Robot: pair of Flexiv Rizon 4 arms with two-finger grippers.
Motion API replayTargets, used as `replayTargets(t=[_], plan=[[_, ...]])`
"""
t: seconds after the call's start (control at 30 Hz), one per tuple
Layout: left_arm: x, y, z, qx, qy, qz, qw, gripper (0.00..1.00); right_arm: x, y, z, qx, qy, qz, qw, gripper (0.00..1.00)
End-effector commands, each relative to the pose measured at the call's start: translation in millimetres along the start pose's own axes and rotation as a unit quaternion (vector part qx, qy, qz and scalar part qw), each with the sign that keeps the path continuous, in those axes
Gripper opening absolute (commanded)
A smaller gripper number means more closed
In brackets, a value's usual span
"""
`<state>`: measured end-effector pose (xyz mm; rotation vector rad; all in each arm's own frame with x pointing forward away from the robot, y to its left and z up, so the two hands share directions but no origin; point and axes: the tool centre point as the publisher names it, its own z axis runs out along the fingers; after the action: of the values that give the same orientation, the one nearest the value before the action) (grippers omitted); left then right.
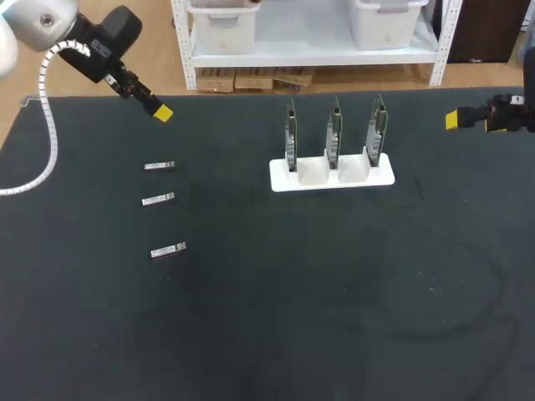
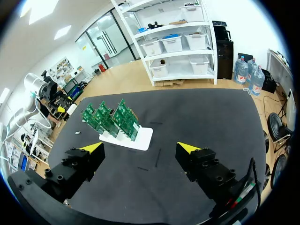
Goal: Pick up the optical module with the left hand, and insert it into the network port with the right hand.
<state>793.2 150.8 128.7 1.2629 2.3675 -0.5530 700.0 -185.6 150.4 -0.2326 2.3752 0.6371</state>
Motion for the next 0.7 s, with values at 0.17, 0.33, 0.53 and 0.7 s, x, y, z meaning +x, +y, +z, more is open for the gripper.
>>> replayTargets(t=[0.17, 0.33, 0.53, 0.7], plan=[[3.0, -1.5, 7.7, -0.040, 0.096, 0.084, 0.991, 1.00, 0.3, 0.8, 0.0, 0.002, 0.000, 0.000, 1.000, 1.00], [11.0, -1.7, 7.6, -0.052, 0.115, 0.122, 0.984, 1.00, 0.3, 0.8, 0.0, 0.002, 0.000, 0.000, 1.000, 1.00], [23.6, 0.0, 11.8, -0.052, 0.154, 0.186, 0.969, 1.00, 0.3, 0.8, 0.0, 0.002, 0.000, 0.000, 1.000, 1.00], [31.7, 4.5, 15.8, -0.050, 0.170, 0.199, 0.964, 1.00, 0.3, 0.8, 0.0, 0.002, 0.000, 0.000, 1.000, 1.00]])
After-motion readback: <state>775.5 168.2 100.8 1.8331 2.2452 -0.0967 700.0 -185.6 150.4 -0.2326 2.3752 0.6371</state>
